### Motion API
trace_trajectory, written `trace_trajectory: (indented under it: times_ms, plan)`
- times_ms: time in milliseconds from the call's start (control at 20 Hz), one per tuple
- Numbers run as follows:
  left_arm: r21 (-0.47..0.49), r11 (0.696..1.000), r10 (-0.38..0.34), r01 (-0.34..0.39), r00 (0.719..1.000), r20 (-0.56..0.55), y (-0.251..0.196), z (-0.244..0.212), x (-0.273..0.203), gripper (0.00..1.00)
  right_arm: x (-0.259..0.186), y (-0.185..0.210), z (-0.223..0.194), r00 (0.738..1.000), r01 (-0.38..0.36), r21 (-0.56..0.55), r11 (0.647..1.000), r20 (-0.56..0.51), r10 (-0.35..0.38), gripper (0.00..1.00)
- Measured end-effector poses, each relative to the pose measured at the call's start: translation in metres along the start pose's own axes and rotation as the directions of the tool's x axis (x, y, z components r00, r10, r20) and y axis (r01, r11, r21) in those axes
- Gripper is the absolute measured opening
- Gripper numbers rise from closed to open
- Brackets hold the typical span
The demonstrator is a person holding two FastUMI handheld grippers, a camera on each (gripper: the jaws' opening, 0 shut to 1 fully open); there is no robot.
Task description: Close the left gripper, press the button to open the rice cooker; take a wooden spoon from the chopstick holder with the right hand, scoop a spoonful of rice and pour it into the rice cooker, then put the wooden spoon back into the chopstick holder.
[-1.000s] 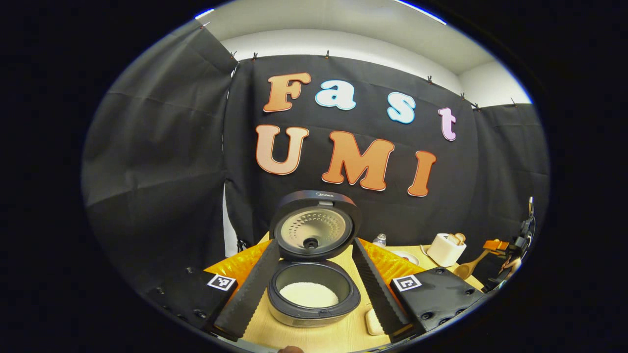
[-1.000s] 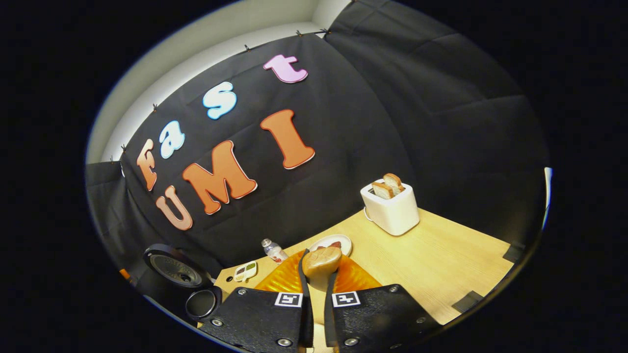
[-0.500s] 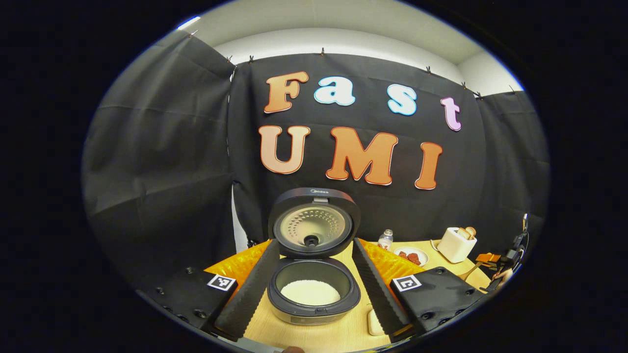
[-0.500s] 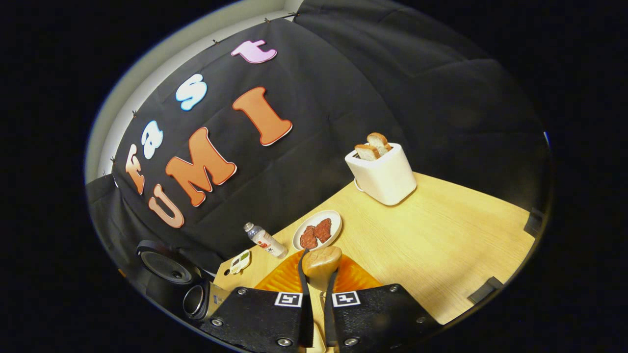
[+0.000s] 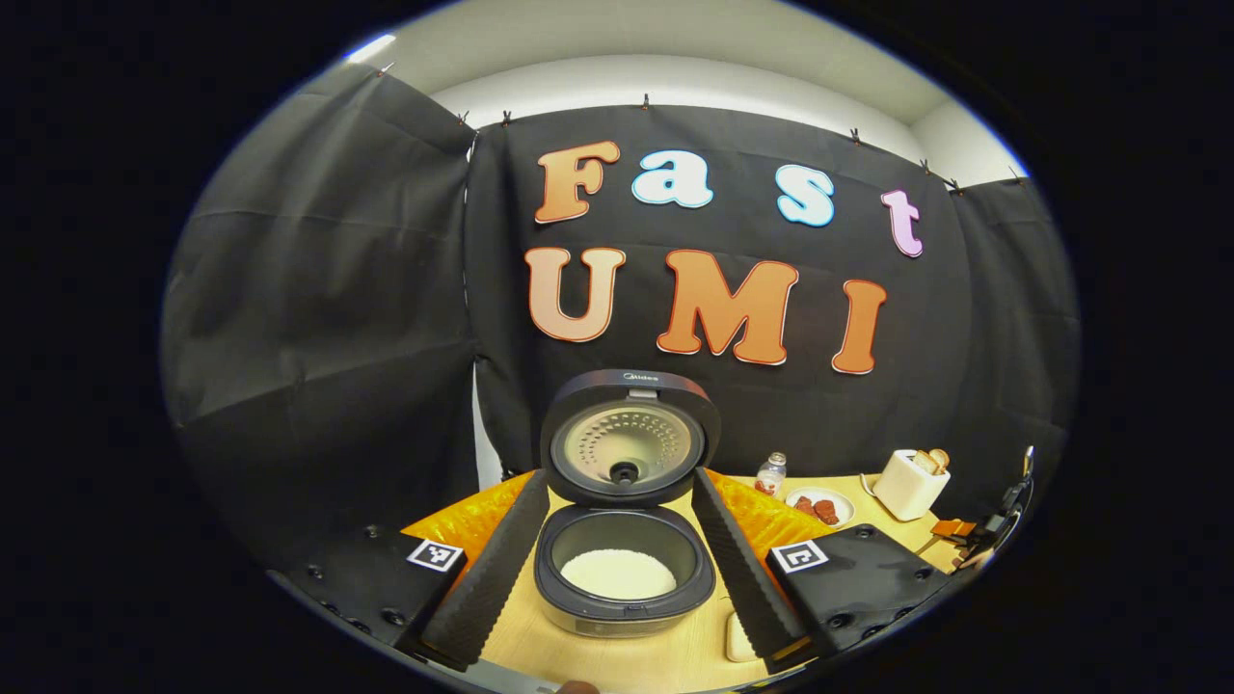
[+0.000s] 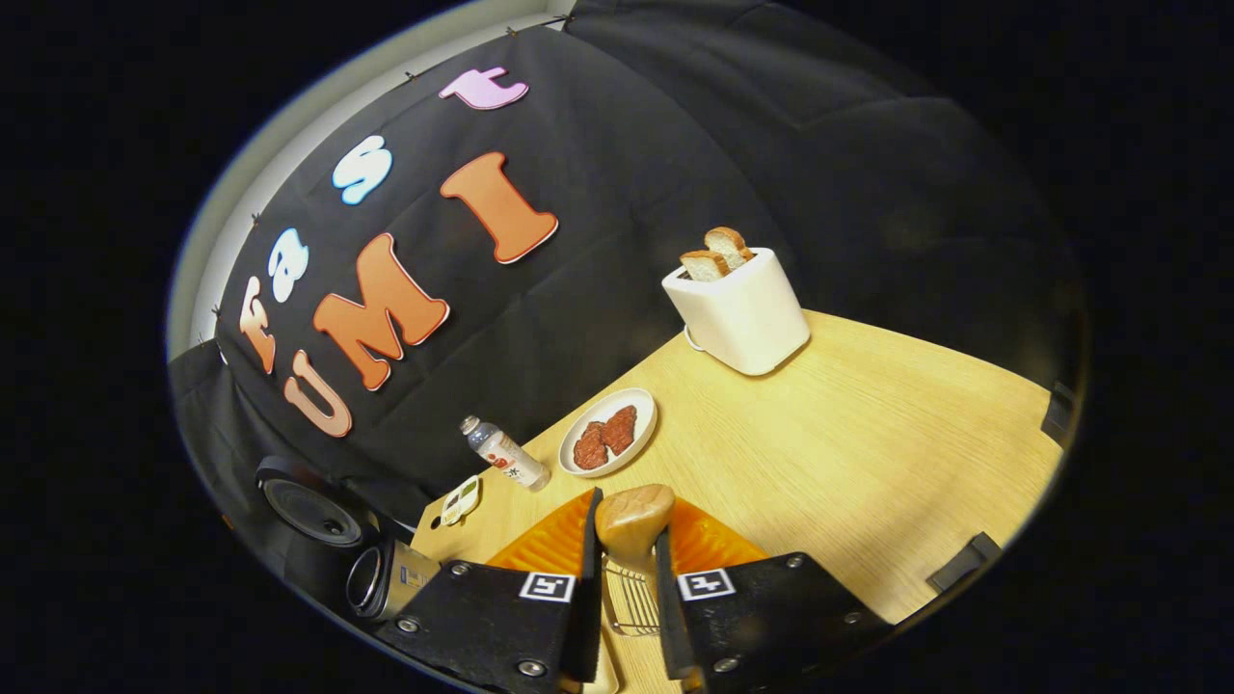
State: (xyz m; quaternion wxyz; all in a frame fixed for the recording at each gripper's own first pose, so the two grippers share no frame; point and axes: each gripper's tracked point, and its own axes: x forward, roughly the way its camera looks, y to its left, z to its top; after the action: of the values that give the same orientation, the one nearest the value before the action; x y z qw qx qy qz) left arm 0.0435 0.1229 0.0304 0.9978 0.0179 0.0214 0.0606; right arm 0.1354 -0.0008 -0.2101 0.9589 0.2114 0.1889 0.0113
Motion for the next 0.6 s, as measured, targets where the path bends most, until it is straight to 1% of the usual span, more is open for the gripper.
trace_trajectory:
  times_ms: [50,100,200,250,300,350,500,600]
  plan:
    - [-0.009,1.000,0.001,-0.001,1.000,-0.002,0.000,-0.002,0.001,1.00,-0.001,-0.002,0.000,1.000,0.010,-0.014,1.000,-0.008,-0.010,0.26]
    - [-0.018,1.000,-0.003,0.003,1.000,-0.007,-0.002,-0.004,0.002,1.00,-0.001,-0.007,-0.001,0.999,0.027,-0.034,0.999,-0.016,-0.028,0.27]
    - [-0.031,0.999,-0.015,0.014,1.000,-0.019,-0.003,-0.008,0.003,1.00,0.002,-0.021,0.000,0.997,0.067,-0.089,0.994,-0.032,-0.070,0.36]
    - [-0.031,0.999,-0.015,0.015,1.000,-0.020,-0.002,-0.008,0.003,1.00,0.003,-0.023,0.001,0.996,0.081,-0.121,0.989,-0.033,-0.086,0.64]
    - [-0.030,0.999,-0.015,0.014,1.000,-0.017,-0.002,-0.006,0.004,1.00,0.003,-0.023,0.005,0.995,0.092,-0.158,0.983,-0.023,-0.097,0.75]
    - [-0.029,0.999,-0.014,0.013,1.000,-0.012,-0.002,-0.004,0.005,1.00,0.002,-0.023,0.013,0.994,0.106,-0.197,0.975,-0.005,-0.109,0.95]
    - [-0.046,0.999,-0.013,0.013,1.000,-0.006,-0.005,0.002,0.009,1.00,-0.004,-0.020,0.042,0.988,0.152,-0.294,0.944,0.057,-0.141,0.95]
    - [-0.066,0.998,-0.005,0.004,1.000,-0.008,-0.006,0.007,0.015,1.00,-0.011,-0.010,0.060,0.985,0.166,-0.336,0.927,0.094,-0.143,0.94]
